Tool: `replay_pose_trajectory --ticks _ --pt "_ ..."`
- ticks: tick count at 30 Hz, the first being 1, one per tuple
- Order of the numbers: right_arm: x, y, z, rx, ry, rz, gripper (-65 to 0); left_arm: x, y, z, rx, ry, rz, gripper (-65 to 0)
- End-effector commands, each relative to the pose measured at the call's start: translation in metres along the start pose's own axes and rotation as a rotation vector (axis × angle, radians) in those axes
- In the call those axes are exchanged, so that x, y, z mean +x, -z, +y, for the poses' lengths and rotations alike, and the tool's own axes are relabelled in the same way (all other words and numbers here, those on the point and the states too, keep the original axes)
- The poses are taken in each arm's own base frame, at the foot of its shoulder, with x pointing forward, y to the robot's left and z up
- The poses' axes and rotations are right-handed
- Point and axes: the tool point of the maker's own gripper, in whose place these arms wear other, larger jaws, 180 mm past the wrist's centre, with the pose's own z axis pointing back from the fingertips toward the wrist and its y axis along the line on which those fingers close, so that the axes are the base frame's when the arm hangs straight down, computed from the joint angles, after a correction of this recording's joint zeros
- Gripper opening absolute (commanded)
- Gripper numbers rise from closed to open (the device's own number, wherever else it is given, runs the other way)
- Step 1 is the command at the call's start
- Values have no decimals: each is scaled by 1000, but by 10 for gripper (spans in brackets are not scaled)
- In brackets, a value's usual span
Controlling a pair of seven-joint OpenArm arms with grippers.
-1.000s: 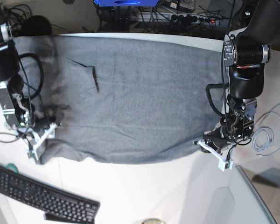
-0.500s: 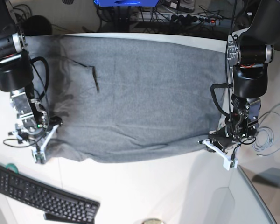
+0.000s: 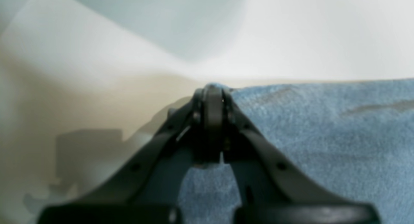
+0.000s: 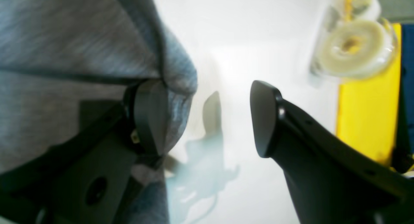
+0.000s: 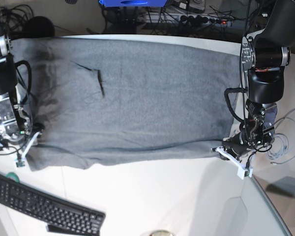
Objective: Layout the t-shirt on the table in an organized manner, then fold the t-shirt properly
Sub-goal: 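Hold the hem corners with both grippers, stretching the shirt flat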
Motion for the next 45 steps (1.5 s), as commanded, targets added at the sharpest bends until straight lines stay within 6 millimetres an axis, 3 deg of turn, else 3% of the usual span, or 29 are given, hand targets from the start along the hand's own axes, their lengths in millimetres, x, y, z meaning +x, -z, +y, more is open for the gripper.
replay_pose_trajectory --ticks 1,11,14,17,21,25,30,32,45 --pt "27 -1 -22 -45 13 -62 -290 32 -5 3 1 6 -74 -650" --pt "41 -2 -67 -115 18 -69 -290 36 -5 3 0 7 -82 -650" --pt "47 -2 -70 -116 25 -71 -290 36 -5 3 0 7 -82 -650" --pt "52 -2 -61 -84 18 -90 -290 37 -5 3 0 7 -83 -650" --pt "70 -4 -33 75 82 -186 -290 37 -6 4 1 8 -83 -650" --pt "65 2 -36 165 218 -167 -290 38 -8 9 11 11 -84 -650" --pt "52 8 -16 296 306 -155 -291 38 -8 10 13 12 -84 -650" --pt "43 10 -8 320 316 -145 -291 38 -8 11 14 12 -84 -650" --pt "44 9 0 333 325 -157 -293 38 -8 9 11 11 -84 -650"
